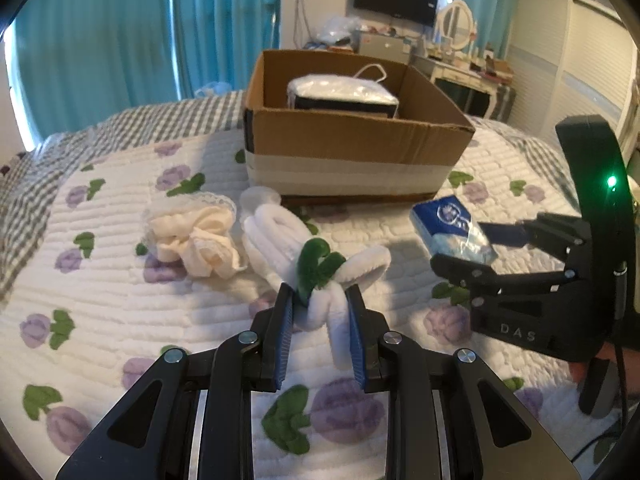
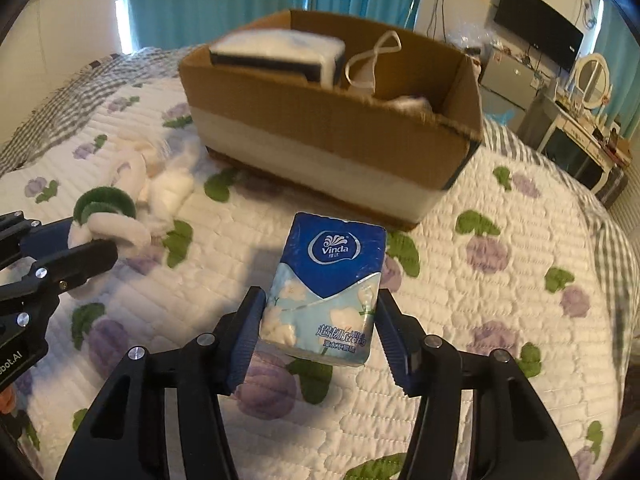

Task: Organize soft objects
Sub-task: 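Grasp the blue Vinda tissue pack with the right tool while the left tool holds the towel, then drop the tissue pack and towel into the box and open both tools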

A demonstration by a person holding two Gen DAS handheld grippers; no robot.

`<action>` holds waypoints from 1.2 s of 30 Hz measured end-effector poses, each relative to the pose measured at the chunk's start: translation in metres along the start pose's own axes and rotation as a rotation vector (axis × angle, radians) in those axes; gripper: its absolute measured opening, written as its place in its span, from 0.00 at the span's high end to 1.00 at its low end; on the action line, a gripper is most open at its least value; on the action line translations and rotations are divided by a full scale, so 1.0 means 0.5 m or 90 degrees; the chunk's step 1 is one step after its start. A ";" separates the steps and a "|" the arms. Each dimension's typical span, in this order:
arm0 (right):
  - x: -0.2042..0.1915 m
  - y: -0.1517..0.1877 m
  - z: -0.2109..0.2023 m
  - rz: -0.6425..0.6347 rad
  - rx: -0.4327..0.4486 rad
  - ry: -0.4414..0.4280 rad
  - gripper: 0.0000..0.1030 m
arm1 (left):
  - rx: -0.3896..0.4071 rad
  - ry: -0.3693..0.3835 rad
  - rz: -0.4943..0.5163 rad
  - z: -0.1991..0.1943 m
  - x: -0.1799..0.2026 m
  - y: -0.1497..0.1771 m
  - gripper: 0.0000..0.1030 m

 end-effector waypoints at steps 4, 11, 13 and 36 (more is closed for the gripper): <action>-0.005 -0.015 -0.042 0.004 0.021 -0.002 0.46 | 0.012 -0.004 0.020 -0.034 0.000 -0.014 0.77; -0.002 -0.084 -0.149 0.012 0.086 0.001 0.46 | 0.063 -0.011 0.048 -0.111 0.002 -0.083 0.77; 0.003 -0.117 -0.191 0.010 0.117 0.007 0.46 | 0.078 -0.008 0.055 -0.131 0.004 -0.111 0.77; 0.139 -0.447 -0.217 0.073 0.253 0.014 0.46 | 0.158 -0.038 0.102 -0.019 -0.001 -0.441 0.76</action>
Point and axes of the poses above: each gripper's, at about its wrist camera, not at the fingertips, and z roughly the way its jaws point, x to its right, y to its underside, the point moved 7 cm from there along z, roughly the way its jaws point, and after that the axes turned 3 degrees about -x, right-handed, at the moved point
